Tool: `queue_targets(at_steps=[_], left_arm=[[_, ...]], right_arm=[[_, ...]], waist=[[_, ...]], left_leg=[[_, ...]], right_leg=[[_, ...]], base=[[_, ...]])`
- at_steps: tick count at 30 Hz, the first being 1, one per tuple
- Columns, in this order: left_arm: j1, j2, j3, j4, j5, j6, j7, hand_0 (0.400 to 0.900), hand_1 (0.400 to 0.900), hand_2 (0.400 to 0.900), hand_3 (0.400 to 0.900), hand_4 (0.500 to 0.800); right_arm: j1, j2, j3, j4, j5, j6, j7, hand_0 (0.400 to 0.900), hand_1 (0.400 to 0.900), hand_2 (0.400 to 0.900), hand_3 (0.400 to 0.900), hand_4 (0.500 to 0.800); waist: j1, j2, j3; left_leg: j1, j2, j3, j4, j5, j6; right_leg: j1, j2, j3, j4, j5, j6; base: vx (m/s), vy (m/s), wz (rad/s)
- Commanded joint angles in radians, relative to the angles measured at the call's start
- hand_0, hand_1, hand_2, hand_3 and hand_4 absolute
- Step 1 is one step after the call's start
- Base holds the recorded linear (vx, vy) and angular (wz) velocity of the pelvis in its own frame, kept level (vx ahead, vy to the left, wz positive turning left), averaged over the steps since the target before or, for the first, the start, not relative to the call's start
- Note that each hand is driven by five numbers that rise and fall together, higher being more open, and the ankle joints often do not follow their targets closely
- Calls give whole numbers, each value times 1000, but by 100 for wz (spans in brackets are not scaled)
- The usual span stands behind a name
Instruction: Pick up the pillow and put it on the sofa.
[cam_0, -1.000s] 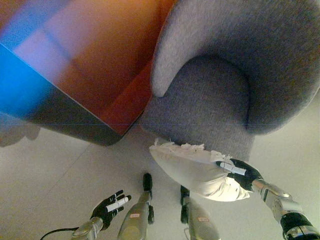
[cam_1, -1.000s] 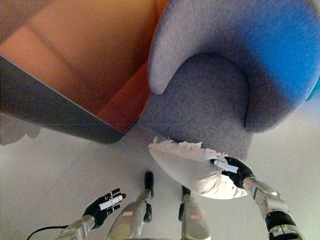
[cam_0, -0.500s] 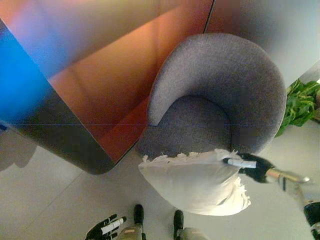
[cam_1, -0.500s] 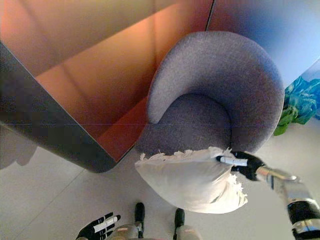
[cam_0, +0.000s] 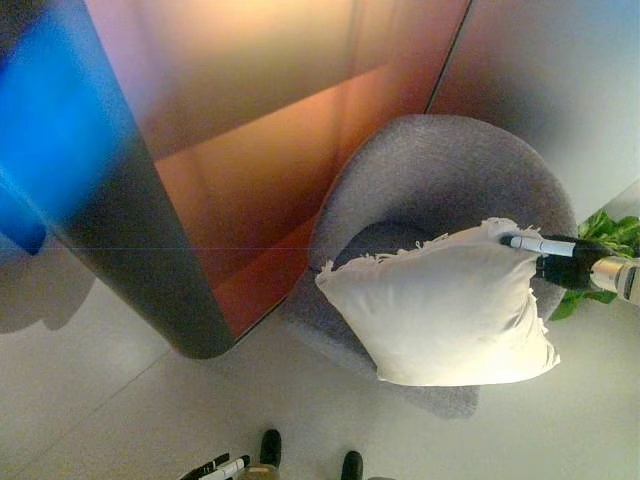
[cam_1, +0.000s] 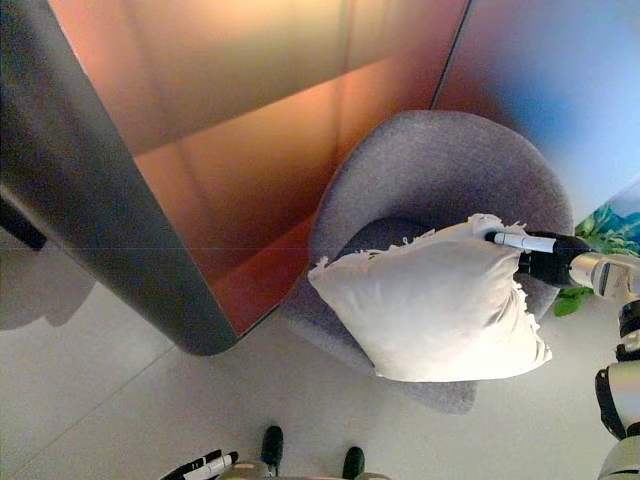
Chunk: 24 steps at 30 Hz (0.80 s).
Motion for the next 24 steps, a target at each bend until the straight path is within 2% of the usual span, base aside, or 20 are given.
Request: queue_targets(at_steps=[1, 6, 8, 9, 10, 16, 24], left_arm=[[11, 47, -26, 86, 52, -10, 5, 900, 900, 900, 900, 800], [17, 44, -24, 88, 49, -17, 1, 900, 900, 900, 900, 800], [13, 42, -27, 87, 49, -14, 1, 900, 900, 900, 900, 800], [13, 37, -31, 84, 47, -18, 5, 900, 900, 900, 900, 800], [13, 38, -38, 82, 36, -22, 5, 900, 900, 900, 900, 800], [2, 32, -44, 73, 35, -28, 4, 900, 900, 900, 900, 800], [-2, 35, -49, 64, 54, -30, -9, 900, 900, 900, 900, 800]], right_arm=[[-309, -120, -1, 47, 139, -41, -56, 400, 400, 400, 400, 500], [-369, -95, 30, 90, 136, -30, -105, 400, 400, 400, 400, 500], [-384, -84, 38, 110, 101, -34, -213, 404, 404, 404, 404, 502], [-390, -78, 40, 115, 94, -22, -234, 900, 900, 900, 900, 800], [-408, -78, 52, 128, 108, -1, -246, 900, 900, 900, 900, 800], [-431, -105, 67, 165, 103, 1, -274, 900, 900, 900, 900, 800], [-386, -137, 23, 182, 99, 29, -239, 900, 900, 900, 900, 800]], waist=[[51, -34, -58], [68, -22, -43], [73, -16, -36], [75, -14, -31], [77, -13, -26], [79, -5, -7], [67, -4, -13]], left_leg=[[84, -7, 43, 10, -157, -44], [66, -12, 28, 6, -150, -48], [57, -14, 23, 5, -147, -49], [51, -15, 21, 5, -146, -50], [45, -16, 19, 4, -144, -50], [30, -17, 11, 1, -141, -52], [41, -14, 20, 5, -151, -52]], right_leg=[[2, 33, -22, 17, -29, 18], [-6, 34, -26, 11, -33, 12], [-12, 34, -27, 10, -35, 11], [-16, 34, -27, 9, -35, 11], [-22, 33, -26, 9, -34, 11], [-32, 35, -32, 8, -40, 5], [-26, 35, -27, 9, -45, 3]], base=[[14, -30, 15], [-3, -13, 14], [-30, -11, 13], [-61, -15, 8], [-77, -15, 6], [-31, -7, 5], [16, -12, -6]])
